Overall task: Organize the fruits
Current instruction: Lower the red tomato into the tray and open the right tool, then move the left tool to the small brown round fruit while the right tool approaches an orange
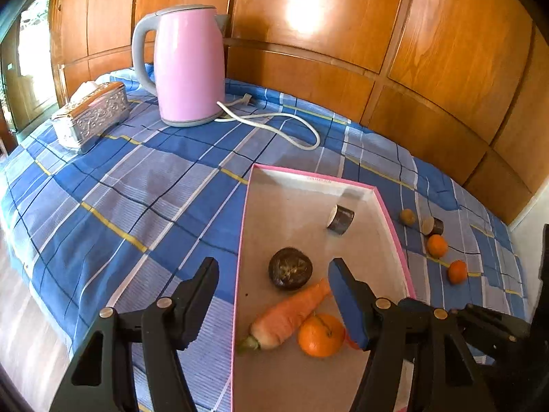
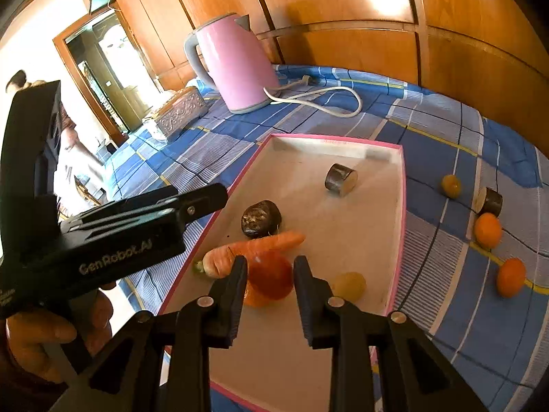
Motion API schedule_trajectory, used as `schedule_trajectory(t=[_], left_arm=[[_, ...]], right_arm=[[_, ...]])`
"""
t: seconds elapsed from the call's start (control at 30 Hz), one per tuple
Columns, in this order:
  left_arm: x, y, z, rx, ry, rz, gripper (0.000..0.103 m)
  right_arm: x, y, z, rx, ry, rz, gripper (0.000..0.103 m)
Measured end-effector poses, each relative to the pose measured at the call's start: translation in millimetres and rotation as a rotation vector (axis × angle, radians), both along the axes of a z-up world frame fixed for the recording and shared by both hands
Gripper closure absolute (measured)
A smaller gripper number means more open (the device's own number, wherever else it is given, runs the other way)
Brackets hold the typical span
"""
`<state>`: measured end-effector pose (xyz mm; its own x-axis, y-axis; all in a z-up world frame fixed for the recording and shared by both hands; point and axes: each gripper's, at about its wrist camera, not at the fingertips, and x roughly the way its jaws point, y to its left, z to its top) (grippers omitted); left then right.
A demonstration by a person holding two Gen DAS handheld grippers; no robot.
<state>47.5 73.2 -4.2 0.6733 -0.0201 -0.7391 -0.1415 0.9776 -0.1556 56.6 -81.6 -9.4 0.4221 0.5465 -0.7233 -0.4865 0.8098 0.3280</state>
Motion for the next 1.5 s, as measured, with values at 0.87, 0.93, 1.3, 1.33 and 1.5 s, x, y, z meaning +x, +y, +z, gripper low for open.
schedule_trajectory(t=[0.87, 0.93, 1.3, 1.33, 1.5], left_arm=[[-23, -43, 1, 0.028, -0.012, -0.109, 0.036], [-23, -46, 1, 0.031, -0.009, -0.12, 0.036], [-20, -66, -2, 0.045, 0.006, -0.18, 0.036], [-20, -68, -3, 0.046, 0.008, -0.187, 0.036], [-17, -77, -3, 0.045, 0.015, -0.228, 0.036]], right_arm=[[-22, -66, 7, -0.047, -0.07, -0.245, 0.07], [-23, -70, 6, -0.05, -0.069, -0.257, 0.07], [-20, -101, -1, -0.052, -0.058, -0.344, 0.07], [-20, -104, -2, -0.052, -0.058, -0.353, 0.07], [-17, -125, -8, -0.056, -0.04, -0.41, 0.07]])
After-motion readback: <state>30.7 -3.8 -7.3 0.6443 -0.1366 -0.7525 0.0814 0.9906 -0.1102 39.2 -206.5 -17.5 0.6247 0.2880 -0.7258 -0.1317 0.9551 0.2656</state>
